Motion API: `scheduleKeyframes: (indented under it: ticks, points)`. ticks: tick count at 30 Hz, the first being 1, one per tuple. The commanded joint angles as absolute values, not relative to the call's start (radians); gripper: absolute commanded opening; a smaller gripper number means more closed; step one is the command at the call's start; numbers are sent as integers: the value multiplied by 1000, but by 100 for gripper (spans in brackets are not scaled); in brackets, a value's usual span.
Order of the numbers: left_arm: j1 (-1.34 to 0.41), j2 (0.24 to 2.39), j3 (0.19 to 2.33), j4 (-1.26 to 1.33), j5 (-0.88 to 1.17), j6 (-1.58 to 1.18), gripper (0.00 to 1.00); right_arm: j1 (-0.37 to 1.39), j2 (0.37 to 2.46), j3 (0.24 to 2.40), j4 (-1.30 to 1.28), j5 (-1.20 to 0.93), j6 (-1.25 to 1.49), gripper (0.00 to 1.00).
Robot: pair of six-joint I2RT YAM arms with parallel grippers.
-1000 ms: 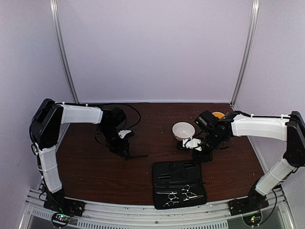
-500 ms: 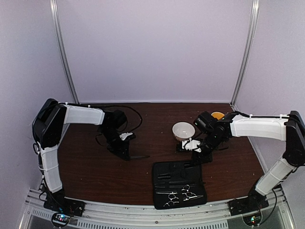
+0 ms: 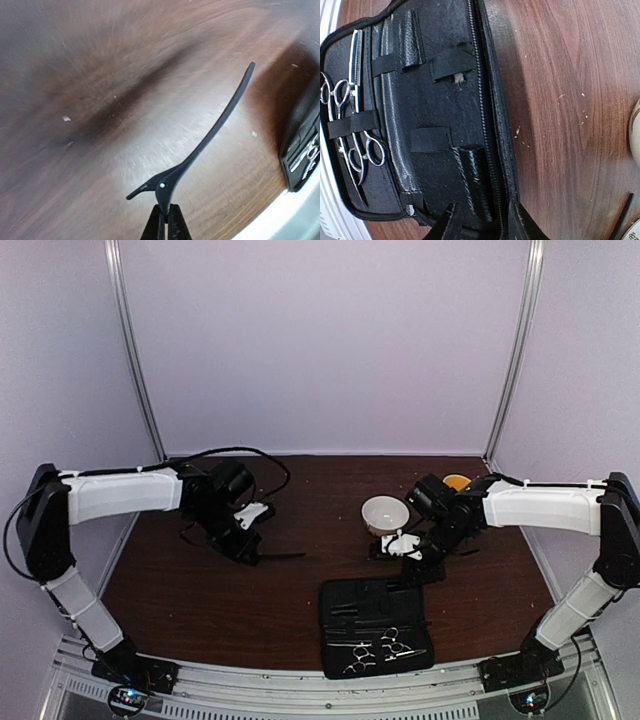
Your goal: Sort the hair-cutting tools
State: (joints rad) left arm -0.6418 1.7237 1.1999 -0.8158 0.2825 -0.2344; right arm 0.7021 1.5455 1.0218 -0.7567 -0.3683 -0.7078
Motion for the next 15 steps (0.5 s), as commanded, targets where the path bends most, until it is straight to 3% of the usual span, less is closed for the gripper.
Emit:
scheduleKeyframes:
  ticks: [1,7,15]
  points:
    - [-823,1457,1094,-642,-48,-244,0,698,1534,1056,-782,-452,-691,33]
    - [-1032,1332,973,-489,-230,-284,0,692,1538,1092,-826,-468,-682,35]
    - [-1216,1487,1074,-522,-368,-372,0,587,1399,1065,-822,-510,-654,42]
